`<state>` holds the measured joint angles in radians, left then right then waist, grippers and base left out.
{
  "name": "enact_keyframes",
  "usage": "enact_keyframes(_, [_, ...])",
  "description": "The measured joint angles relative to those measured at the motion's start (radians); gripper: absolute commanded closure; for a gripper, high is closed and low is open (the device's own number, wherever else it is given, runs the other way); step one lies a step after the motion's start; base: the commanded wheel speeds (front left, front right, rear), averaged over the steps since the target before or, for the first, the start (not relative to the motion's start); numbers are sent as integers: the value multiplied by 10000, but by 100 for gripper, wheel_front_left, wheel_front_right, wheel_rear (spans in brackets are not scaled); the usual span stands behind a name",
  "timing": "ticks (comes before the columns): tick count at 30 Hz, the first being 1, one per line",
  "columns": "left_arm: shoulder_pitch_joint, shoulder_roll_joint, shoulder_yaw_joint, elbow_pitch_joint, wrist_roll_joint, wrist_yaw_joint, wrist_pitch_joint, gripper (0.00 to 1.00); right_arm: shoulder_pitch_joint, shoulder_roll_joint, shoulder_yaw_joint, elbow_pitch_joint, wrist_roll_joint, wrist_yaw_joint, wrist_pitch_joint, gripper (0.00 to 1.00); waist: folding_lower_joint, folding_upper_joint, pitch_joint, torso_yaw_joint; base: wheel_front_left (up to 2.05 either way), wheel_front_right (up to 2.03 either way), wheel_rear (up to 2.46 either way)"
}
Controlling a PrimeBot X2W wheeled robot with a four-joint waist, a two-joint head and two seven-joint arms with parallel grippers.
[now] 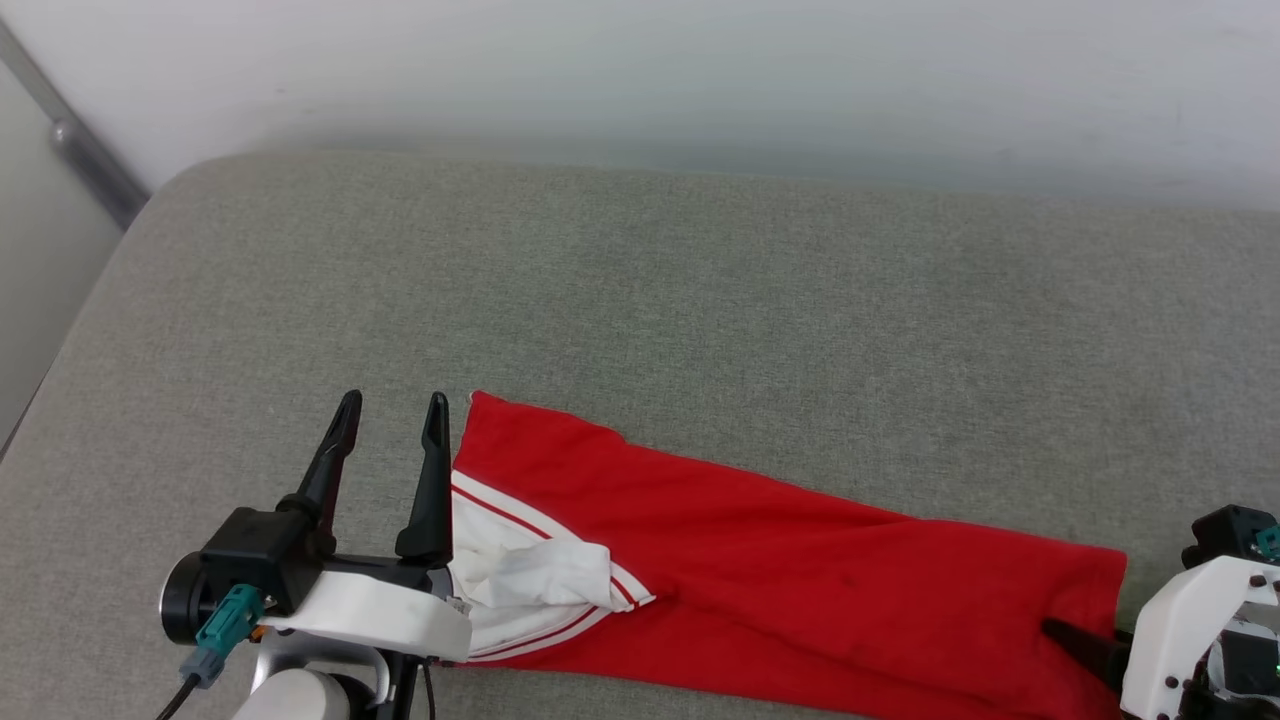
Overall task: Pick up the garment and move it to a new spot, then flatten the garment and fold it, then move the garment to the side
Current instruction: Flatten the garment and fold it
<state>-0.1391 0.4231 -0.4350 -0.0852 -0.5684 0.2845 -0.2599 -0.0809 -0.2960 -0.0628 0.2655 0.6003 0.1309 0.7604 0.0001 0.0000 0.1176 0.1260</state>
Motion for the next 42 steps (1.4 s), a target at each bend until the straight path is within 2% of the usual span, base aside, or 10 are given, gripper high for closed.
enact_keyframes(4, [-15, -44, -13, 48, 58, -40, -2, 0, -184, -23, 107, 414, 199, -2, 424, 0, 0, 0, 62, 162, 0, 0, 0])
enact_keyframes(5, [-9, -42, 12, 81, 58, -40, -2, 0, -224, 0, 194, 477, 374, -19, 510, 100, 0, 0, 13, 160, 0, 0, 0])
enact_keyframes(12, [210, 54, -12, 155, 40, 8, 38, 0, -301, 90, 798, 280, 679, 0, 474, 100, 0, 0, -338, -1, 0, 0, 0])
enact_keyframes(18, [355, 201, -36, 127, 77, 119, 199, 0, -546, -309, 621, 127, 780, 0, 276, 100, 0, 0, -685, -238, 0, 0, 0])
enact_keyframes(23, [545, 313, -73, 15, 109, 244, 299, 0, -519, -552, -372, 245, 663, 2, 339, 100, -1, 0, -893, -537, 0, 0, 0])
enact_keyframes(28, [736, 353, -119, -79, 107, 326, 372, 0, -228, -516, -2347, 380, 146, 0, 711, 100, -1, 0, -1041, -878, 0, 0, 0])
enact_keyframes(32, [734, 355, -151, -84, 96, 320, 380, 0, -226, -12, -4084, 351, -251, 0, 1239, 100, -1, 0, -1033, -1083, 0, 0, 0])
enact_keyframes(35, [732, 351, -171, -81, 90, 313, 380, 0, -346, 663, -4815, 132, -343, 0, 1833, 100, -1, 0, -1000, -1187, 0, 0, 0])
enact_keyframes(39, [716, 349, -222, -61, 84, 307, 389, 0, -654, 1852, -5371, -194, 295, 0, 2966, 100, -1, 0, -991, -1242, 0, 0, 0])
enact_keyframes(42, [679, 349, -295, -35, 84, 251, 451, 0, -701, 2224, -5358, -560, 1016, -2, 3674, 100, -1, 0, -1014, -1181, 0, 0, 0])
